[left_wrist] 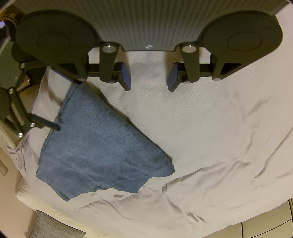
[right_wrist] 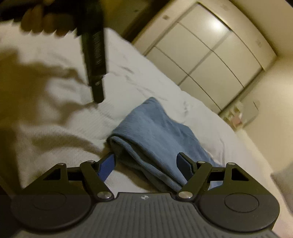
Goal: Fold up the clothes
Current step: 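Grasp the folded jeans edge with the right gripper and lift it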
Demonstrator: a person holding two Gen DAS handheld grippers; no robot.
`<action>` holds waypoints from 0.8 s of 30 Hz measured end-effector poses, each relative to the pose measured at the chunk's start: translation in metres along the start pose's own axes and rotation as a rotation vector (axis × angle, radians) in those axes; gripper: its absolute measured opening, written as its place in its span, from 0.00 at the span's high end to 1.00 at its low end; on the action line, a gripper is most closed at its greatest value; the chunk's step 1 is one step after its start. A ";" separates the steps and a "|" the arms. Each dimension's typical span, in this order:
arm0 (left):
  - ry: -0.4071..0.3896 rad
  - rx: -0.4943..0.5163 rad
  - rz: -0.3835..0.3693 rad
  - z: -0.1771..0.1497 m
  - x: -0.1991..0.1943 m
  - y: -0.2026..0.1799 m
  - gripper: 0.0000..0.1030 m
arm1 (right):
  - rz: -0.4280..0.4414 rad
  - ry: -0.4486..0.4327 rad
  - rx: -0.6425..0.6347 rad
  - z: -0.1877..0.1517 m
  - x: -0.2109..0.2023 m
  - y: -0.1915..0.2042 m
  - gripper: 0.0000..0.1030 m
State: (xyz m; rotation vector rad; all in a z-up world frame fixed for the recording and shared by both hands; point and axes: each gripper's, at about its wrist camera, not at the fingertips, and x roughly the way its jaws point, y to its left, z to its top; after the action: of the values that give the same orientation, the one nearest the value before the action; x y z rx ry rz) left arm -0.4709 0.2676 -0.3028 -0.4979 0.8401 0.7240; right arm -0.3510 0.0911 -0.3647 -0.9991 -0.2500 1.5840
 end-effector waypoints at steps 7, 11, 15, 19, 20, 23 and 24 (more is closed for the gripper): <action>0.004 0.020 -0.001 0.003 0.001 0.003 0.61 | -0.044 0.022 -0.014 0.003 0.028 0.007 0.46; 0.005 0.037 0.012 0.011 -0.001 0.002 0.62 | 0.036 -0.001 0.193 0.002 0.024 -0.019 0.81; -0.012 0.049 0.029 0.033 -0.003 -0.006 0.61 | 0.163 -0.063 0.803 -0.017 0.007 -0.112 0.85; -0.045 0.103 0.023 0.065 0.001 -0.020 0.61 | 0.134 -0.175 1.237 -0.067 -0.015 -0.200 0.85; -0.051 0.118 0.016 0.074 0.005 -0.024 0.61 | 0.108 -0.200 1.308 -0.081 -0.021 -0.218 0.85; -0.056 0.158 -0.005 0.101 0.020 -0.040 0.61 | 0.026 -0.200 1.479 -0.134 -0.023 -0.258 0.84; -0.050 0.172 -0.010 0.109 0.027 -0.047 0.61 | 0.000 -0.186 1.535 -0.153 -0.019 -0.269 0.82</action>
State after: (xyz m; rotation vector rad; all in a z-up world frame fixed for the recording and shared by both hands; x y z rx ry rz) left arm -0.3703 0.3179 -0.2560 -0.3286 0.8444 0.6464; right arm -0.0541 0.0975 -0.2756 0.3483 0.7667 1.3250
